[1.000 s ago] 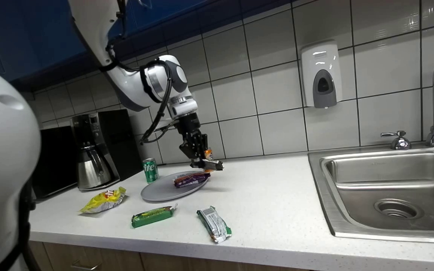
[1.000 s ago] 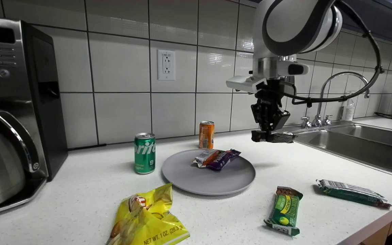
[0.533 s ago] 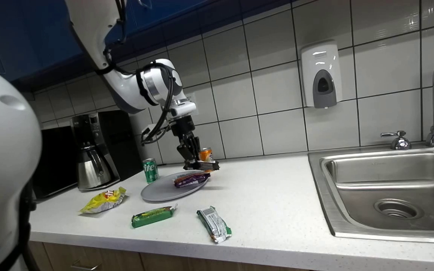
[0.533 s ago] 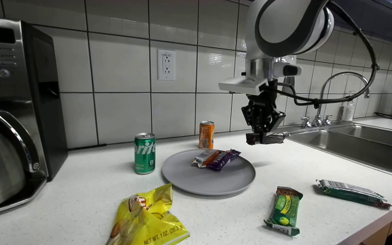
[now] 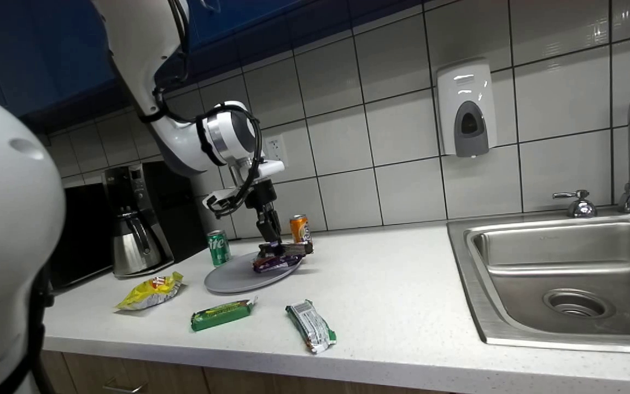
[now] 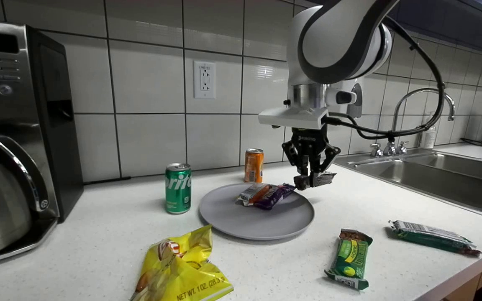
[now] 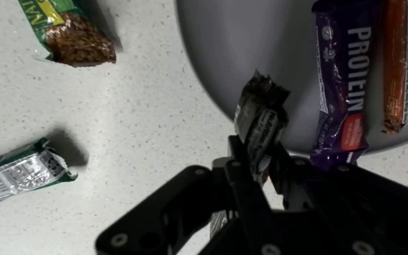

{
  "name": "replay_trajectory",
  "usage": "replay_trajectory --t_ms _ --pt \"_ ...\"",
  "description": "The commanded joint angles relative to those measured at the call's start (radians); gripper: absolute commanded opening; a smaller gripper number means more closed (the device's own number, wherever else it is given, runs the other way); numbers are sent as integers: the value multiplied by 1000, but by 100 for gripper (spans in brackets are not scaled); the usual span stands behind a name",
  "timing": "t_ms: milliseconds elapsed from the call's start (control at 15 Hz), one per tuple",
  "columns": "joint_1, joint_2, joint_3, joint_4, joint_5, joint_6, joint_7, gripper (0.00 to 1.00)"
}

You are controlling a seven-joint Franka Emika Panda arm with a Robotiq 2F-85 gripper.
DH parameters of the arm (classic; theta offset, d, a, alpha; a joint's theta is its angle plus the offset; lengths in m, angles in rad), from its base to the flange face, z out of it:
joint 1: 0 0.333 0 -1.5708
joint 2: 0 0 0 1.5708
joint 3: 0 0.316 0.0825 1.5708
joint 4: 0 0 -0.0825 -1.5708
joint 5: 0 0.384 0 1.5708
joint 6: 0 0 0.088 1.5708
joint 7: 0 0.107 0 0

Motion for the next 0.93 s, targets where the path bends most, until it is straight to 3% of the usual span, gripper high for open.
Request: replay_trajectory --t_ms 0,867 --pt "18 33 5 50 1 -3 -86 5" --pt "57 147 2 118 43 88 -219 5"
